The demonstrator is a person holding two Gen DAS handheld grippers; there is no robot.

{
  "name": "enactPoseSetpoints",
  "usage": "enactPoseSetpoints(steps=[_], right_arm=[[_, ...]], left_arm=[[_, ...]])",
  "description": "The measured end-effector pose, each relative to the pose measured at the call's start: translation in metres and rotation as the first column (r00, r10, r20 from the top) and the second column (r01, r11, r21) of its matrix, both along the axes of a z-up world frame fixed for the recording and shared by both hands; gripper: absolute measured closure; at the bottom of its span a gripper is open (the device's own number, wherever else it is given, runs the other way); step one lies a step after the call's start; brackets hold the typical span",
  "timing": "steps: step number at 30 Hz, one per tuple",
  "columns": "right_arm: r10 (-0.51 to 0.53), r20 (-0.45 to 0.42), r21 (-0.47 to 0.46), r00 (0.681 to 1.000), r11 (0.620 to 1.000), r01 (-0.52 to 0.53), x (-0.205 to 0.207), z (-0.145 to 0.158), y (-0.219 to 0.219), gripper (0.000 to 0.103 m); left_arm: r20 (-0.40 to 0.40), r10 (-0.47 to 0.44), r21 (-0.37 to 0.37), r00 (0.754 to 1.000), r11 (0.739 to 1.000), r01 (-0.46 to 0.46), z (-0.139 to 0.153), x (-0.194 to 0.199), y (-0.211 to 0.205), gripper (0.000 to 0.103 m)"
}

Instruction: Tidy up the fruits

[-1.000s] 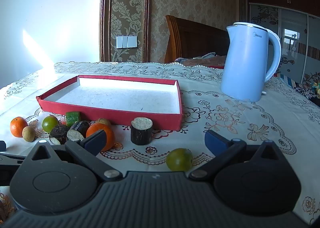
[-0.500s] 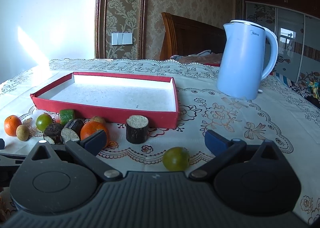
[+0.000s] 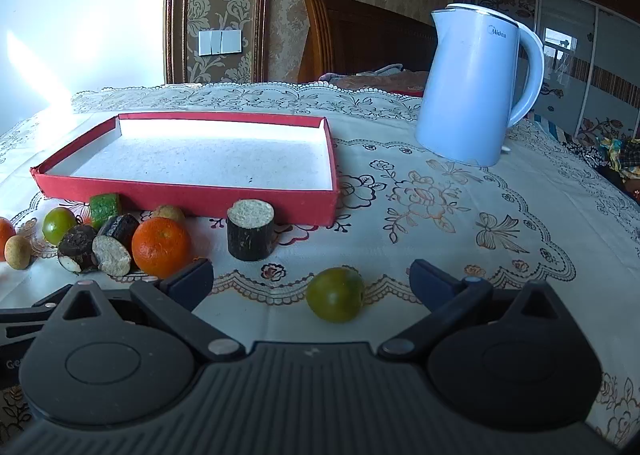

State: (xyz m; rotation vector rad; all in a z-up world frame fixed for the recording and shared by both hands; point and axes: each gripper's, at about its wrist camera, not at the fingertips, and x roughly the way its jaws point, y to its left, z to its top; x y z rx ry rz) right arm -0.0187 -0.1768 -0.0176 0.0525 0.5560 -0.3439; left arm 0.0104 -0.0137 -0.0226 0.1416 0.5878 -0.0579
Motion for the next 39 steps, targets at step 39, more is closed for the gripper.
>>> enactPoseSetpoints(steps=[39], right_arm=[[0.018, -0.072, 0.061, 0.997, 0.998, -0.014, 0.012, -0.008, -0.007, 0.0]], left_arm=[[0.034, 0.005, -0.025, 0.999, 1.0, -0.004, 0.013, 0.0, -0.007, 0.0]])
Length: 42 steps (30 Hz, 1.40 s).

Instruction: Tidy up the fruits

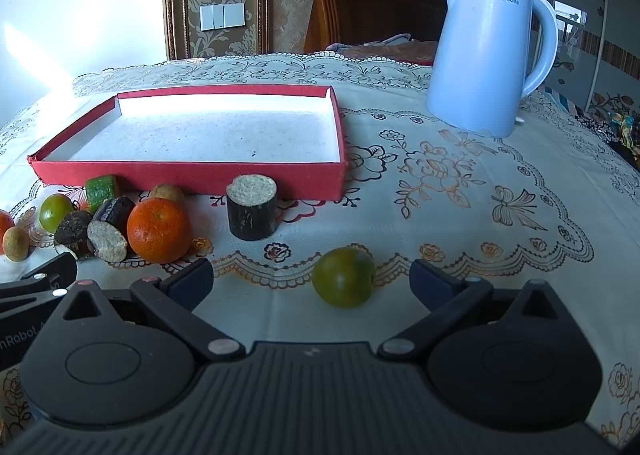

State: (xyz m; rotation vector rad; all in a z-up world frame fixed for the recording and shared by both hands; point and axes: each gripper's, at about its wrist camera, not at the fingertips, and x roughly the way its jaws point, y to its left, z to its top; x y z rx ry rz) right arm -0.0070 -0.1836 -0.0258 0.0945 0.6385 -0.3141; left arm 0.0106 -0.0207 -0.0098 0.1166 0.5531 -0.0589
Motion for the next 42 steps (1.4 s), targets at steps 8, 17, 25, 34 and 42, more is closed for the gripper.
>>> enactPoseSetpoints(steps=[8, 17, 25, 34, 42], right_arm=[[0.003, 0.004, 0.005, 1.0, 1.0, -0.003, -0.001, 0.0, 0.0, 0.0], [0.008, 0.002, -0.011, 1.0, 1.0, -0.008, -0.001, 0.001, 0.003, 0.0], [0.012, 0.0, -0.018, 1.0, 1.0, -0.012, -0.001, 0.001, 0.004, 0.0], [0.014, 0.001, -0.019, 1.0, 1.0, -0.014, -0.002, 0.001, 0.004, 0.0], [0.015, 0.001, -0.019, 1.0, 1.0, -0.015, -0.002, 0.001, 0.005, 0.0]], left_arm=[[-0.036, 0.042, 0.014, 0.998, 0.999, -0.041, 0.005, 0.0, -0.002, 0.0], [-0.059, 0.059, 0.011, 0.997, 0.998, -0.058, 0.013, -0.006, 0.0, 0.0], [-0.072, 0.056, 0.0, 0.996, 0.998, -0.056, 0.02, -0.01, 0.002, 0.0], [-0.099, 0.041, -0.02, 0.994, 0.999, -0.043, 0.024, -0.015, 0.003, 0.0], [-0.094, 0.025, -0.04, 0.995, 0.999, -0.029, 0.03, -0.021, 0.002, 0.0]])
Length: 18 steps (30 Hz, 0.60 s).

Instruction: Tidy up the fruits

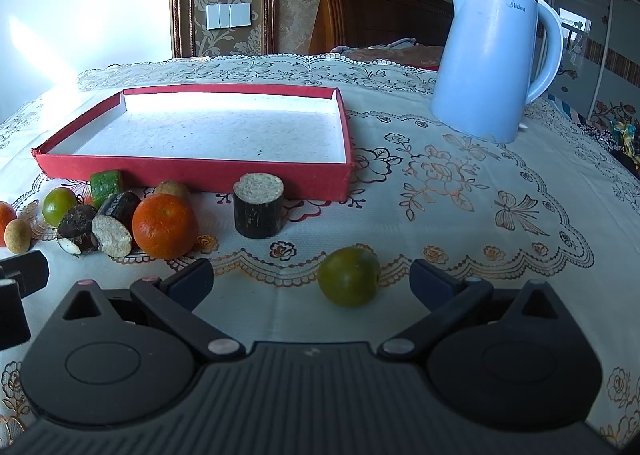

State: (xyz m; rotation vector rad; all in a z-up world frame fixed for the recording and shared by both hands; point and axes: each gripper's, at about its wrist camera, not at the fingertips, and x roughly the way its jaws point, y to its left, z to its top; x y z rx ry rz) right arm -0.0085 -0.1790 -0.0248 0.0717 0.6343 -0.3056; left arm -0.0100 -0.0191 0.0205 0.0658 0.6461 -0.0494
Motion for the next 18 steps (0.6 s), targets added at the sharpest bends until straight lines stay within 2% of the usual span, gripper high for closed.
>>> enactPoseSetpoints(steps=[18], right_arm=[[0.001, 0.001, 0.007, 1.0, 1.0, -0.001, 0.0001, -0.0003, -0.0015, 0.0]], left_arm=[[-0.003, -0.002, 0.006, 1.0, 1.0, 0.002, -0.0009, 0.0013, -0.0007, 0.0]])
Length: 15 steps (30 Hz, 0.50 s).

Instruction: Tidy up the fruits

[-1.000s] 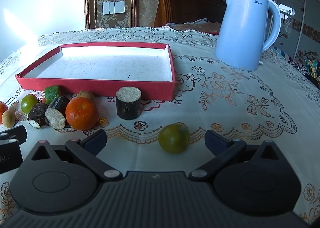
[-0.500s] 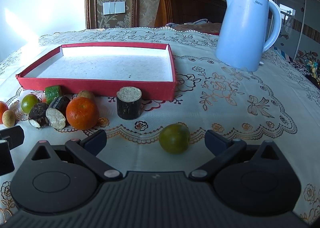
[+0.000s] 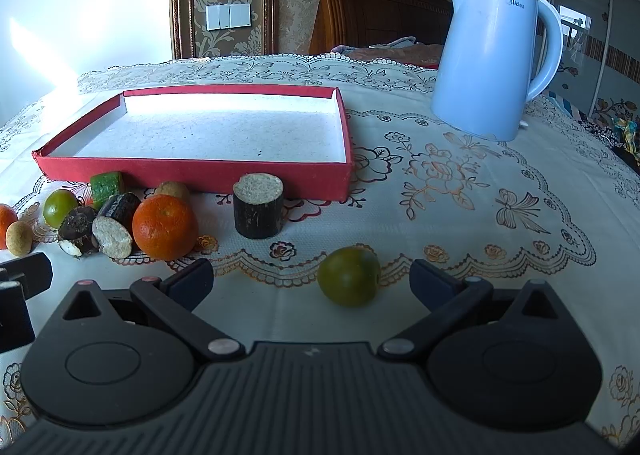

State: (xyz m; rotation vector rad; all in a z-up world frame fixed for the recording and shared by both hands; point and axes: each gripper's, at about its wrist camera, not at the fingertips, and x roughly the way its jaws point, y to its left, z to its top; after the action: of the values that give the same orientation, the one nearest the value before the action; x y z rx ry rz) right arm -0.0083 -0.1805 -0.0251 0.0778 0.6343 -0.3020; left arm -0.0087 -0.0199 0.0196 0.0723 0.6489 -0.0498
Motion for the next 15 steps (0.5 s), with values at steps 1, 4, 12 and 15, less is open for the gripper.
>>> enactPoseSetpoints(steps=[1, 4, 12, 15], right_arm=[[0.001, 0.001, 0.0, 1.0, 1.0, -0.001, 0.0, 0.0, 0.0, 0.0], [0.0, 0.002, 0.003, 1.0, 1.0, 0.0, -0.0004, -0.0001, -0.0006, 0.0], [0.001, 0.003, 0.005, 1.0, 1.0, -0.001, -0.0006, -0.0002, -0.0009, 0.0], [0.002, 0.003, 0.004, 1.0, 1.0, -0.002, -0.0006, -0.0002, -0.0009, 0.0]], left_arm=[[-0.001, 0.001, 0.001, 1.0, 1.0, -0.001, -0.0003, 0.0006, 0.0001, 0.0], [-0.001, 0.005, 0.006, 1.0, 1.0, -0.005, -0.0011, 0.0015, 0.0003, 0.0], [-0.002, 0.006, 0.011, 1.0, 1.0, -0.006, -0.0019, 0.0025, 0.0002, 0.0], [-0.002, 0.007, 0.011, 1.0, 1.0, -0.007, -0.0022, 0.003, 0.0006, 0.0]])
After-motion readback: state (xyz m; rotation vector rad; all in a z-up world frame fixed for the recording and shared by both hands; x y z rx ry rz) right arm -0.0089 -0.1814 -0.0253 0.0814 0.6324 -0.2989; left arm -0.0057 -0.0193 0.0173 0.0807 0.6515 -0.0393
